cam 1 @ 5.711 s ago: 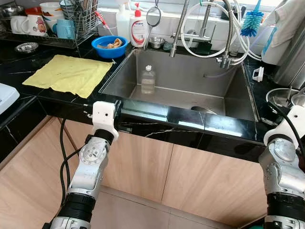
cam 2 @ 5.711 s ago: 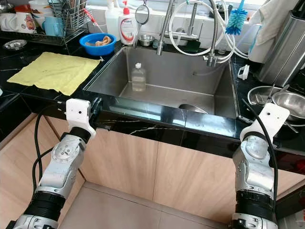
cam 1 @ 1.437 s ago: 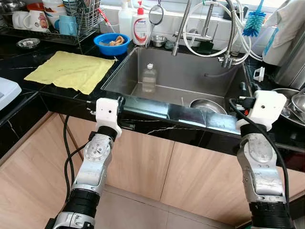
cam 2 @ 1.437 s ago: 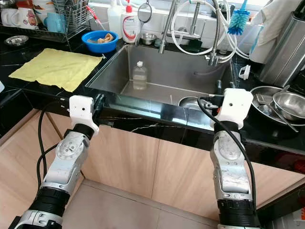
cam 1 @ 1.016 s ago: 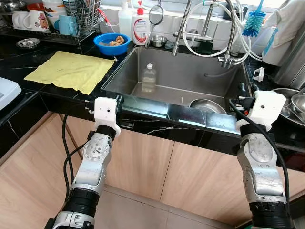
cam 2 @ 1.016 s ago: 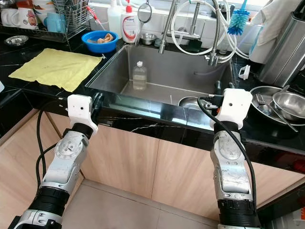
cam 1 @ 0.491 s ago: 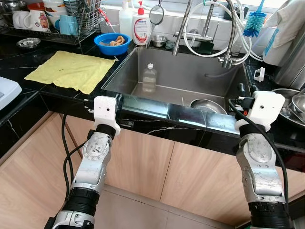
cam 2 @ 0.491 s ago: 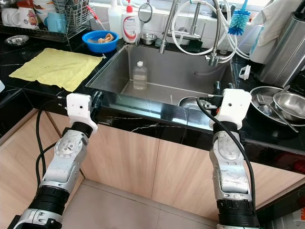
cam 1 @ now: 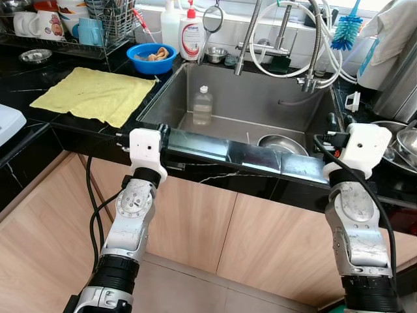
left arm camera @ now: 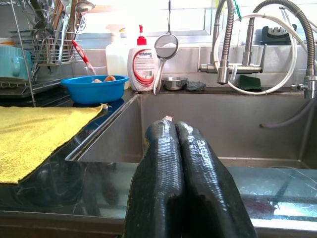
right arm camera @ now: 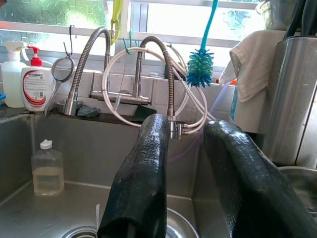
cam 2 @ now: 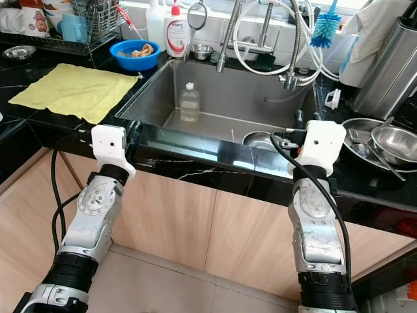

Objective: Kitchen organization

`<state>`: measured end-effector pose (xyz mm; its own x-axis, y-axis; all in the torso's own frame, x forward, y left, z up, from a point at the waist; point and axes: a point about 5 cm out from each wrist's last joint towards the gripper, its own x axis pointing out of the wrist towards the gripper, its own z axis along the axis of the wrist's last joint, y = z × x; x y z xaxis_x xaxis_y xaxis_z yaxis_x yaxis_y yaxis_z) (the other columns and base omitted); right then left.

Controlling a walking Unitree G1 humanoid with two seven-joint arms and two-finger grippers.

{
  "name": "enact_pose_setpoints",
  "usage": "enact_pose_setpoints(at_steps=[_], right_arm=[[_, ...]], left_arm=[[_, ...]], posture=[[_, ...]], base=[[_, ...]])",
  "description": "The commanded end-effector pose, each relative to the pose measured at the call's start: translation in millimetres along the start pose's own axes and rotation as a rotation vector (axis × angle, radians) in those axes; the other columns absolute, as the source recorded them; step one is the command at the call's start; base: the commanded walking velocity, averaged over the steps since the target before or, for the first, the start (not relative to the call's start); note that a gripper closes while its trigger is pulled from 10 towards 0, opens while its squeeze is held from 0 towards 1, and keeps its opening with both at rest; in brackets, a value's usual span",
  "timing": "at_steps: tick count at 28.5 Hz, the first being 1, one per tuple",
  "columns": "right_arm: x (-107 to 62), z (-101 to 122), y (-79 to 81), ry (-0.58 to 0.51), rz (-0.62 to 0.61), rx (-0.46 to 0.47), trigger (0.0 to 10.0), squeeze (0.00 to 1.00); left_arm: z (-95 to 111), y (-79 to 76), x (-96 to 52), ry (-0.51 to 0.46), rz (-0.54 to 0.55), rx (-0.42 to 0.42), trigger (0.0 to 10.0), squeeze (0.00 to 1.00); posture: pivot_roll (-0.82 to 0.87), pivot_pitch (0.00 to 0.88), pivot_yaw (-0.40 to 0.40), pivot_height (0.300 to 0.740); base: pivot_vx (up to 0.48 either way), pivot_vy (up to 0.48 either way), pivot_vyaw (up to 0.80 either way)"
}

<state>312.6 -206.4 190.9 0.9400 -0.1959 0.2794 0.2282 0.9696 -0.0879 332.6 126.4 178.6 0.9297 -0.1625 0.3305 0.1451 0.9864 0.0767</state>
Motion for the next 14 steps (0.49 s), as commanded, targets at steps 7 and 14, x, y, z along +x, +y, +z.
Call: enact_pose_setpoints(at_steps=[7,14], right_arm=[[-1.7,12.0,0.4,-0.061,0.005,0.006,10.0,0.0],[-16.0,-3.8,8.4,-0.036,0.018,0.0,10.0,0.0]], left_arm=[[0.0,-2.2,-3.8,-0.014,-0.002,-0.009,10.0,0.0],[3.8,-0.2,-10.4,-0.059,0.026,-0.047,10.0,0.0]], posture=[[0.08,0.0,-0.066,0.74],[0.09,0.0,-0.063,0.74]], base=[[0.0,0.0,-0.37],[0.0,0.0,0.0]])
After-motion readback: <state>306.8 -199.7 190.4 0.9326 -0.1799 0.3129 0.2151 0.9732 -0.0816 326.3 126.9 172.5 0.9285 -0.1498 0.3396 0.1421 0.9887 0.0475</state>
